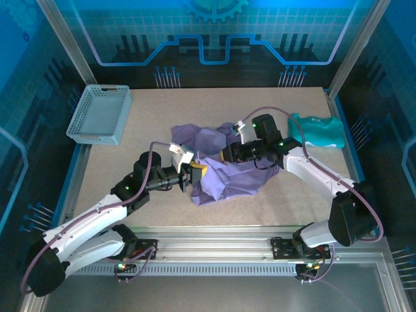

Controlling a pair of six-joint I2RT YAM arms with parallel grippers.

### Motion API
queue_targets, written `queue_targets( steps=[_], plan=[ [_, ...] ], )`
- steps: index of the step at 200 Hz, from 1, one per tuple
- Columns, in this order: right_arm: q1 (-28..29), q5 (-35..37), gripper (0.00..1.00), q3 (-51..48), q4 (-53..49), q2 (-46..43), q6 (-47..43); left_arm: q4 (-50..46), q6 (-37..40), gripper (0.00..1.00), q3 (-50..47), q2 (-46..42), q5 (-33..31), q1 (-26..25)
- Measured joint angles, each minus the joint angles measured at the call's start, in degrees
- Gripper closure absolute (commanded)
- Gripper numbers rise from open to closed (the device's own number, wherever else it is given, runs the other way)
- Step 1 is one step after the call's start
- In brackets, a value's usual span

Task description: Fold the inside-out t-shirt

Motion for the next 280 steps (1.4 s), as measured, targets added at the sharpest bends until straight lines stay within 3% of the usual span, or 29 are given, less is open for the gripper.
queue_targets(
  steps=[19, 29, 91, 159, 207, 250, 280],
  plan=[
    [-0.09, 1.33, 0.96, -0.02, -0.22, -0.76, -0.09, 0.15, 0.07, 0.99, -0.48, -0.02, 0.0, 0.0],
    [-0.15, 2.82, 1.0, -0.02, -0.68, -1.97, -1.05, 0.2, 0.17, 0.93, -0.96, 0.0, -0.02, 0.0],
    [-0.76, 10.49, 1.0, -0.35, -1.44, -15.52, -4.66, 2.4, 0.15, 0.65, -5.05, 2.91, -1.73, 0.0],
    [1.14, 13.84, 1.0, -1.18, -1.25, -15.5, -6.27, 5.29, -1.81, 0.38, -6.34, 6.29, -2.62, 0.15],
    [1.44, 16.22, 1.0, -1.22, -1.81, -15.85, -8.87, 2.95, -14.16, 0.39, -3.72, 8.46, -0.15, 7.41],
    [2.43, 16.87, 1.0, -1.49, -1.79, -15.78, -8.9, 1.01, -27.32, 0.46, 5.11, 16.06, 4.85, 7.67],
    [2.64, 17.29, 1.0, -1.49, -1.79, -15.39, -9.11, -2.47, -30.73, 0.51, 8.92, 19.43, 5.18, 7.67]
  ],
)
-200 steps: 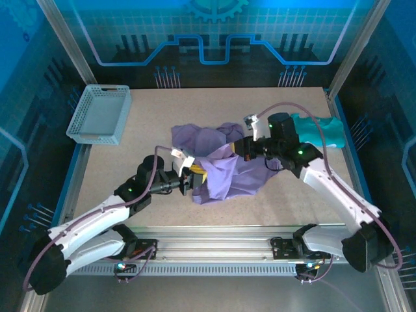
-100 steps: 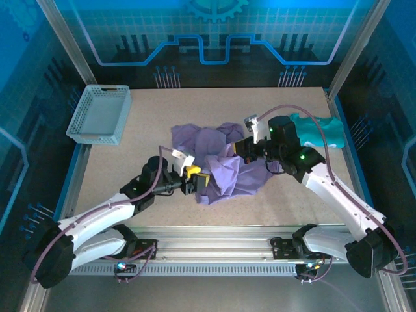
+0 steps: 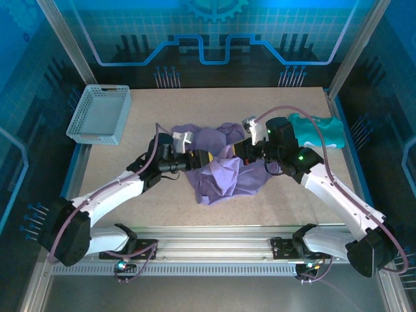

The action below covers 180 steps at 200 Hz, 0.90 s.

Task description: Fold the inside-out t-shirt

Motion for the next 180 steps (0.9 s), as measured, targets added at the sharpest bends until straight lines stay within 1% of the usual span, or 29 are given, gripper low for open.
queue_targets(
  steps=[28, 54, 79, 103, 121, 136, 150, 164, 180],
  plan=[
    [0.26, 0.39, 1.0, 0.0, -0.02, 0.09, -0.24, -4.13, -0.68, 0.55, 2.75, 2.84, -0.87, 0.0],
    [0.28, 0.74, 1.0, 0.0, -0.02, 0.09, -0.59, -7.39, -0.5, 0.6, 3.41, 3.52, -2.12, 0.0],
    [0.28, 0.76, 1.0, 0.0, -0.02, 0.09, -0.81, -8.39, -0.39, 0.69, 4.42, 4.96, -2.1, 0.0],
    [0.28, 0.9, 1.0, -0.07, 0.0, -0.17, -1.29, -8.04, -0.37, 0.84, 5.18, 6.58, -1.86, 0.0],
    [0.35, 1.99, 1.0, -0.81, 0.15, -1.33, -1.75, -7.58, 0.55, 1.0, 5.25, 6.69, -1.4, 0.02],
    [0.39, 3.93, 1.0, -0.9, -0.55, -2.58, -2.25, -6.1, 0.96, 1.0, 5.4, 6.49, -0.7, 0.22],
    [0.37, 7.69, 1.0, -0.37, -2.43, -3.87, -2.21, -4.33, 2.16, 1.0, 5.42, 4.81, -0.26, 0.66],
    [0.28, 12.2, 1.0, 1.16, -4.9, -4.85, -1.14, -0.87, 3.58, 1.0, 5.2, 0.98, 0.42, 0.94],
    [0.22, 16.85, 0.99, 2.71, -6.32, -6.14, 1.27, 5.97, 5.42, 1.0, 4.2, -5.35, 2.19, 1.03]
  ],
)
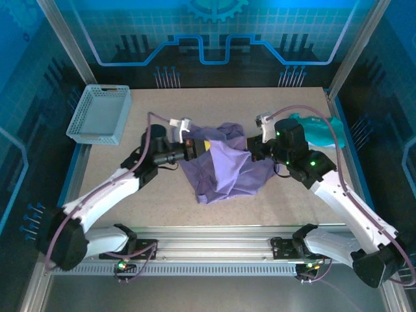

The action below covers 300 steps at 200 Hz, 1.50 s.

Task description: Fold the inside-out t-shirt

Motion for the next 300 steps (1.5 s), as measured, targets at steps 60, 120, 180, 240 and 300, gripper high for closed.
queue_targets(
  steps=[60, 120, 180, 240, 300],
  plan=[
    [0.0, 4.28, 0.99, -2.82, 2.95, -4.07, 7.74, 13.86, 8.7, 1.0, -7.3, -11.13, 6.25, 0.0],
    [0.0, 4.46, 1.0, -10.25, 3.1, -1.64, 10.58, 4.72, 12.96, 1.0, -17.07, -10.99, 4.22, -3.43],
    [-0.04, 4.74, 1.0, -18.43, 1.46, 3.85, 11.93, 6.78, 13.55, 0.98, -23.15, -1.49, -3.15, -12.55],
    [-0.48, 6.19, 0.95, -23.54, -0.42, 5.68, 11.91, 11.21, 10.36, 0.64, -25.03, 6.6, -7.21, -13.22],
    [-0.48, 5.38, 0.88, -27.82, -1.6, 1.7, 12.13, 3.19, 8.52, 0.55, -21.05, 6.6, -7.56, -13.27]
  ],
)
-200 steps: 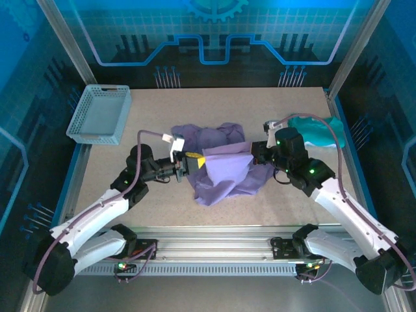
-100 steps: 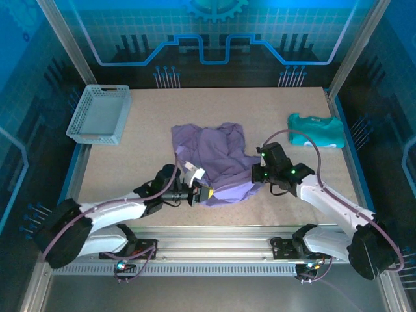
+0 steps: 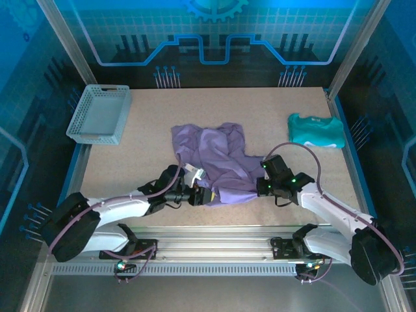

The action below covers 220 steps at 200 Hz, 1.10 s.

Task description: Fold the inside-out t-shirt

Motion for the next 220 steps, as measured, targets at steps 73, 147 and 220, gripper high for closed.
queue_targets(
  steps=[73, 147, 220],
  plan=[
    [0.0, 0.63, 0.76, -0.72, -0.52, -0.02, 0.44, -8.57, -1.49, 0.54, 14.36, 14.4, 0.2, -0.24],
    [0.0, 0.59, 0.95, -0.07, -1.46, 3.19, -2.93, -10.84, -2.23, 1.0, 14.82, 16.7, 1.51, -0.61],
    [-0.33, -4.26, 0.97, 4.24, 2.84, -10.82, -6.62, -12.13, 5.55, 1.0, 14.91, -1.25, -1.03, 4.04]
  ],
)
